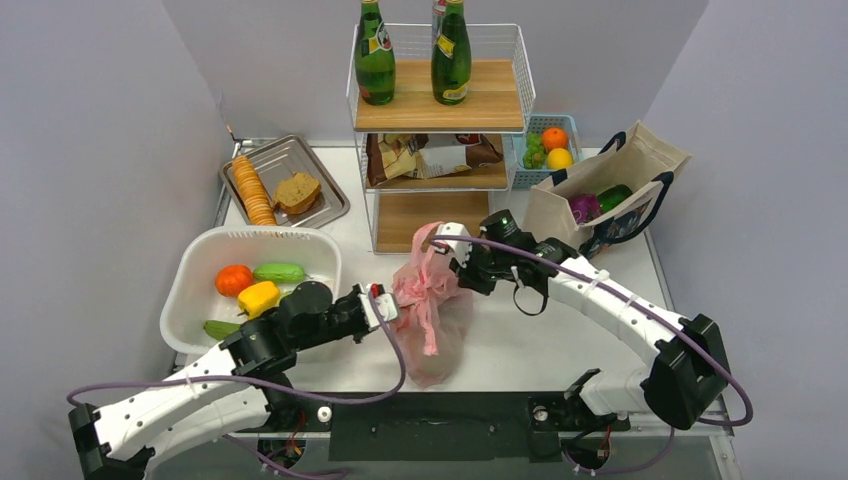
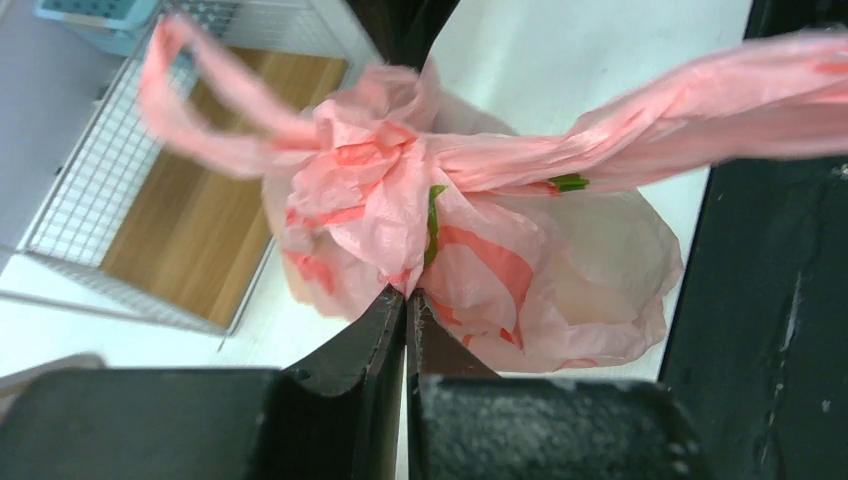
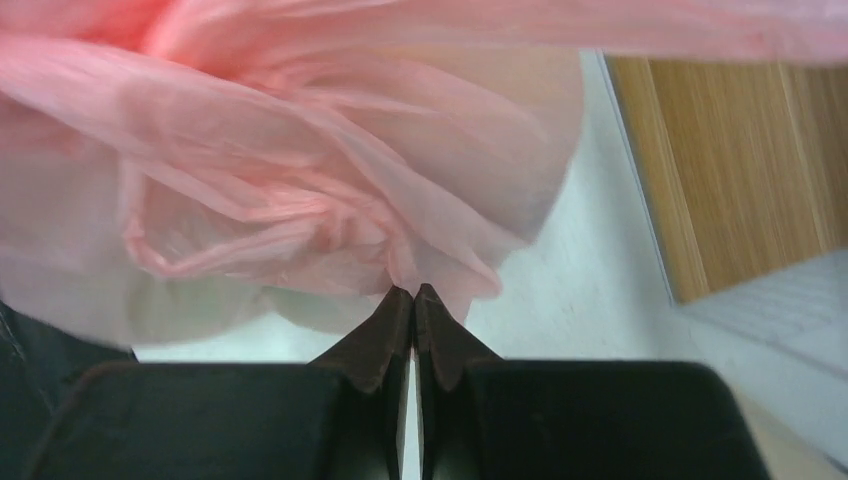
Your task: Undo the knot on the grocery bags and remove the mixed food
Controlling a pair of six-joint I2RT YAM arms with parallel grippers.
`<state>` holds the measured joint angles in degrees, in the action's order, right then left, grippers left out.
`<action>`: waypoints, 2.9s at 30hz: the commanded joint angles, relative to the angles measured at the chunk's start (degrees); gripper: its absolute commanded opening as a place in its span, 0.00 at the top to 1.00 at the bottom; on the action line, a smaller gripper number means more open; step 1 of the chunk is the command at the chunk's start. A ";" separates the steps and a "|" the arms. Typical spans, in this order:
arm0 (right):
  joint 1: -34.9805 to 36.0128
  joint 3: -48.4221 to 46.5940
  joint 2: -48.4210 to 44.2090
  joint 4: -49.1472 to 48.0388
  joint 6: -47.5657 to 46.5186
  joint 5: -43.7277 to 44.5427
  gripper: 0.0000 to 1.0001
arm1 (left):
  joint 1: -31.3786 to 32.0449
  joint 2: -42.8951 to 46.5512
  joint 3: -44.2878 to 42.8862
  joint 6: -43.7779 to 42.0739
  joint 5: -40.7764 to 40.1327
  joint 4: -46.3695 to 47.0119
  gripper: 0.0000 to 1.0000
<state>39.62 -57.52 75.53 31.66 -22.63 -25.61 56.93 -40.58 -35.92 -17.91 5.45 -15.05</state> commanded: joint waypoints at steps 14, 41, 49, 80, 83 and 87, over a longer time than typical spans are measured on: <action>-13.95 1.55 -11.47 12.62 -8.85 0.48 1.00 | -16.03 9.16 2.32 -16.77 9.56 -16.93 1.00; 4.84 -7.58 -1.19 -4.62 -3.68 6.01 0.46 | -4.82 -10.09 -9.11 -17.70 0.78 -4.60 0.59; 0.99 -6.94 -5.16 0.46 -4.58 6.96 1.00 | -5.65 -4.33 -9.68 -17.13 -1.82 -10.31 1.00; -1.81 -14.97 -6.28 4.86 2.43 6.39 0.26 | -20.09 2.05 -14.05 -28.96 27.48 -13.65 1.00; -1.07 -14.88 -3.98 5.03 -0.23 8.10 0.46 | -19.37 2.71 -14.23 -30.29 26.67 -13.61 1.00; -2.83 -14.23 -3.63 10.34 -4.74 8.38 0.89 | -19.44 4.99 -14.24 -31.09 23.64 -14.42 1.00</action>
<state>38.26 -70.72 72.36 39.97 -23.68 -19.09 37.39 -37.98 -47.46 -46.30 29.82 -29.47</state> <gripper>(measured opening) 0.280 0.007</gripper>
